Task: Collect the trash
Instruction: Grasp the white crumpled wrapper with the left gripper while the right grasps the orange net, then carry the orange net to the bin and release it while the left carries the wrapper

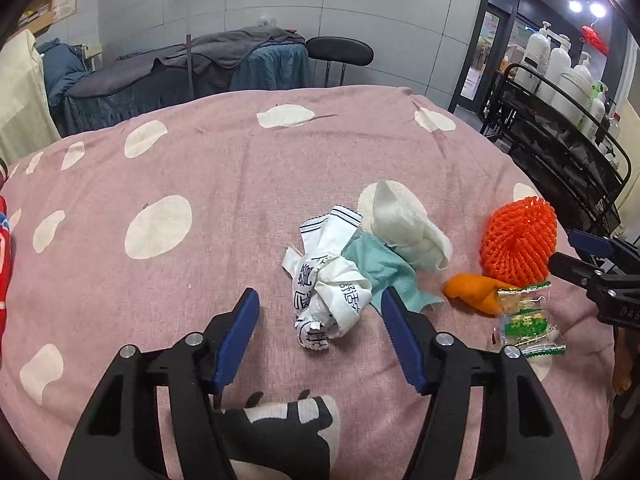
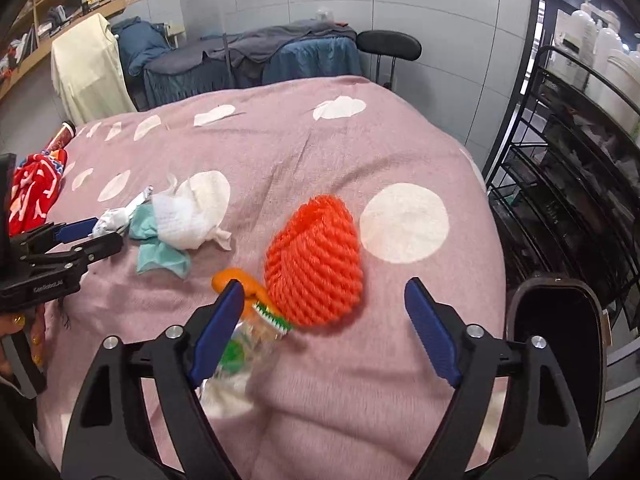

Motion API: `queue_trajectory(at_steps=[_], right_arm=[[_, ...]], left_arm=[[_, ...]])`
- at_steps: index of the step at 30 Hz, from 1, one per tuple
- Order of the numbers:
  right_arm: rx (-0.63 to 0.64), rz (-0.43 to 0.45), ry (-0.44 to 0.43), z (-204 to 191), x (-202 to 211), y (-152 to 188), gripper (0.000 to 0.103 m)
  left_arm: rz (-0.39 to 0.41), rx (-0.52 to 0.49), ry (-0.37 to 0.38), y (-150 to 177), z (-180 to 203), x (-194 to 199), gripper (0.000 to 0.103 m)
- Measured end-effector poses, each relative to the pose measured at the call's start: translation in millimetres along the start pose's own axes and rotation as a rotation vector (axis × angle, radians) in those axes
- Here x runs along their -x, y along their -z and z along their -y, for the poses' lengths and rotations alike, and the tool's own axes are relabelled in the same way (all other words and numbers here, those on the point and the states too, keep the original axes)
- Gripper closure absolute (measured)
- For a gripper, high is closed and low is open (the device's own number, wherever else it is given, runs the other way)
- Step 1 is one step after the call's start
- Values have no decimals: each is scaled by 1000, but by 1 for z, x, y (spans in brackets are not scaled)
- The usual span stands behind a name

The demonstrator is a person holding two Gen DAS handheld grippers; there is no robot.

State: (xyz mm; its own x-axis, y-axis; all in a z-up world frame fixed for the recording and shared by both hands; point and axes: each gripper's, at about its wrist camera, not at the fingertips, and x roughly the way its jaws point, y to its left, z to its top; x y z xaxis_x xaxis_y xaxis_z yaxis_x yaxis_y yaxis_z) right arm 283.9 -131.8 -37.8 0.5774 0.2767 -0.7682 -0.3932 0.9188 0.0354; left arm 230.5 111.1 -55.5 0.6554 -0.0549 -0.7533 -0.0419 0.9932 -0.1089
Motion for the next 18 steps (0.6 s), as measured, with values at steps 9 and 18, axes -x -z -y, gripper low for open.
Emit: queue_trajectory(at_steps=[9,18], right_arm=[[-69,-110,-70,9,-40,-7,73],[-96,65,-25,12,3,-4,77]], left_arm=[[61,50,33,5,0,14,74],[124,107,51,18,2,44,74]])
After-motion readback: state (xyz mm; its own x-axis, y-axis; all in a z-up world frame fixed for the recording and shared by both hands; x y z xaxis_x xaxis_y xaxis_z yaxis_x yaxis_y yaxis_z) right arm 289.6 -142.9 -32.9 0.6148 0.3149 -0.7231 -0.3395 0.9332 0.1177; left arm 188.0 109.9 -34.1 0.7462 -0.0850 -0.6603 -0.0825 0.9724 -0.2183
